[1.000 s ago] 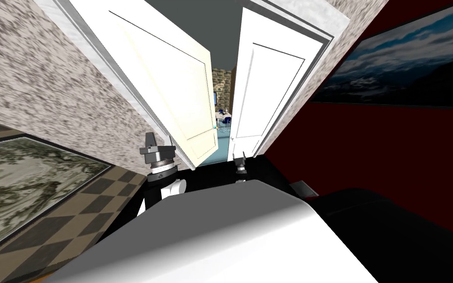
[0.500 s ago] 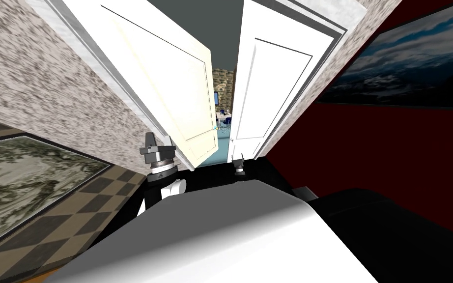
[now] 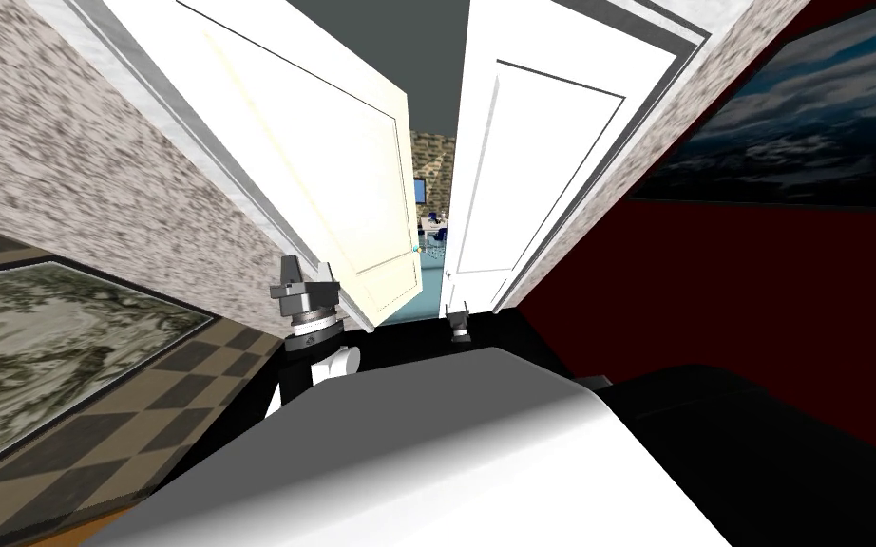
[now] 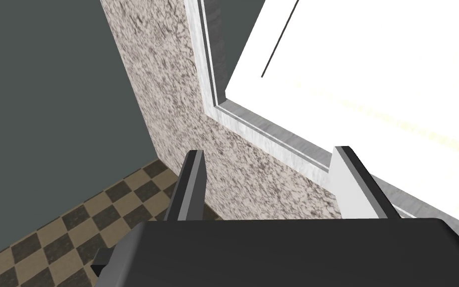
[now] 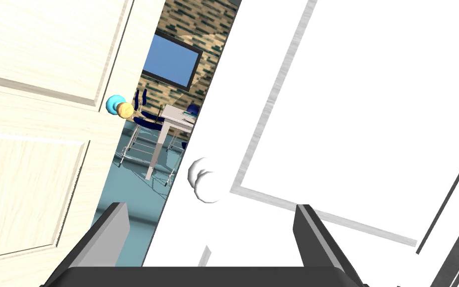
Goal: Push the door open
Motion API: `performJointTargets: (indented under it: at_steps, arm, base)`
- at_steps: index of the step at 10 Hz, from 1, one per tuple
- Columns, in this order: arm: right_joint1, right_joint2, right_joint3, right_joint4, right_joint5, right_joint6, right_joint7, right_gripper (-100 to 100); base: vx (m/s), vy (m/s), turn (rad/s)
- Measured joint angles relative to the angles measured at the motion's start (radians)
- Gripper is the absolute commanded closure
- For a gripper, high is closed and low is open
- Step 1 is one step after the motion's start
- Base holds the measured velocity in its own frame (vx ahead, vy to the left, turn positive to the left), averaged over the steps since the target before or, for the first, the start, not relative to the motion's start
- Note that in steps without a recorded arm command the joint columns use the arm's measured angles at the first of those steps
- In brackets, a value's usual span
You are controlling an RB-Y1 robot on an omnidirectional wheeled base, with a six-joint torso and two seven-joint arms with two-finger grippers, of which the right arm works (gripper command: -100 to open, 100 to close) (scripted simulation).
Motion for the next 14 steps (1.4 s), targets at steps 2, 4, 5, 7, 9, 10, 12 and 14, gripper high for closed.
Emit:
performJointTargets:
  at_steps: [2, 4, 5, 7, 9, 10, 12, 14]
  arm:
    - [-0.012, 0.009, 0.024, 0.047, -0.031, -0.013, -0.038, -100]
    - [-0.011, 0.016, 0.045, 0.073, -0.051, -0.023, -0.062, -100]
    - [-0.018, 0.019, 0.052, 0.096, -0.059, -0.031, -0.075, -100]
    - [-0.029, 0.027, 0.068, 0.137, -0.078, -0.046, -0.103, -100]
    - [-0.042, 0.042, 0.09, 0.187, -0.104, -0.063, -0.138, -100]
    - [-0.044, 0.045, 0.1, 0.203, -0.117, -0.068, -0.154, -100]
    - [-0.05, 0.056, 0.116, 0.235, -0.134, -0.081, -0.179, -100]
    - [-0.064, 0.073, 0.133, 0.28, -0.154, -0.095, -0.207, -100]
  base:
    - [0.135, -0.154, 0.089]
    - [0.086, -0.086, 0.042]
    - [0.072, -0.067, 0.045]
    - [0.101, -0.11, 0.077]
    - [0.131, -0.141, 0.089]
    - [0.123, -0.108, 0.05]
    - [0.122, -0.099, 0.045]
    - [0.119, -0.123, 0.077]
